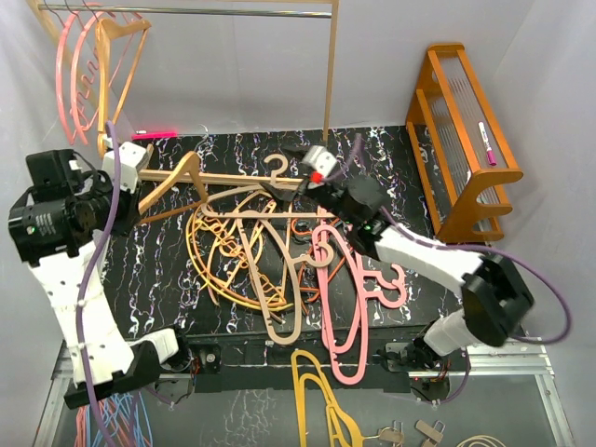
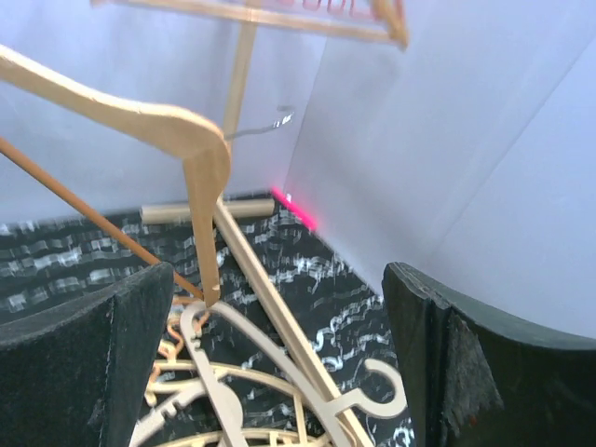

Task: Organize the hangers
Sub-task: Pick up the hanger at the center of the board.

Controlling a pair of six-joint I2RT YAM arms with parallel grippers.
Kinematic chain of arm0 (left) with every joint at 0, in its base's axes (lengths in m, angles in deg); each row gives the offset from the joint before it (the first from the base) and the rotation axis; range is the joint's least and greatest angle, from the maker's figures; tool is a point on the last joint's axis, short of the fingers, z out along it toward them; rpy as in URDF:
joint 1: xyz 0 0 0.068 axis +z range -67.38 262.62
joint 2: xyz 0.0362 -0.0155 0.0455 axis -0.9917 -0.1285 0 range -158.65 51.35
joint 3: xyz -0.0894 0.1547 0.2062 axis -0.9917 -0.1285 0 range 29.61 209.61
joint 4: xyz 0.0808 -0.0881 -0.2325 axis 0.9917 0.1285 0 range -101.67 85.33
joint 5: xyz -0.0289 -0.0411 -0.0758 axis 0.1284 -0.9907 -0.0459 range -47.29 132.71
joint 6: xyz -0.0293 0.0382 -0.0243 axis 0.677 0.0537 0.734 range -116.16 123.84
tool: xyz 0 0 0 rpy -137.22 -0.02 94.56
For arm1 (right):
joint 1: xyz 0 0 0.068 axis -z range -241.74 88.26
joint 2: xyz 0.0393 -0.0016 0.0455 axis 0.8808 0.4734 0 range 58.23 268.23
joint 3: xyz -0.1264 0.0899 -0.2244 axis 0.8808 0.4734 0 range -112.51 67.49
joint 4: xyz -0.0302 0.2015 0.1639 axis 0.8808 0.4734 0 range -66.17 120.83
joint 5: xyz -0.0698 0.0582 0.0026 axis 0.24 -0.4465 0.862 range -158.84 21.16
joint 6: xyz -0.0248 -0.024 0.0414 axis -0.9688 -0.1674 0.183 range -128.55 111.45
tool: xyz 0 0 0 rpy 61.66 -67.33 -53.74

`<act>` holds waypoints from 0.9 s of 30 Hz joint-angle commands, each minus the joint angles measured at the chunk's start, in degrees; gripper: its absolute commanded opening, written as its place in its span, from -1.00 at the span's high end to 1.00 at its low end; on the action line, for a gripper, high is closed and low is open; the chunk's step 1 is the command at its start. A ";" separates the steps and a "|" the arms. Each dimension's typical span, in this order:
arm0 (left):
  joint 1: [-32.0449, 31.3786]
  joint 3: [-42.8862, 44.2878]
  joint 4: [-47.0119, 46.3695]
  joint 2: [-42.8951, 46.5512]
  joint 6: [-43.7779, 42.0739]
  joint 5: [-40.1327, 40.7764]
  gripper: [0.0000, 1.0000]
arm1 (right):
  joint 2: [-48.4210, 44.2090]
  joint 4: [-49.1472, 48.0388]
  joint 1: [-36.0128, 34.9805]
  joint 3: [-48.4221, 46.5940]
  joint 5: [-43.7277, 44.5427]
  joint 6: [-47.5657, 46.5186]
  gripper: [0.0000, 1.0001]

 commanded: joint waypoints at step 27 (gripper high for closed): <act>0.06 7.88 -0.66 11.69 -18.89 -19.59 1.00 | -1.55 30.48 -13.83 -3.48 1.58 -71.38 -0.91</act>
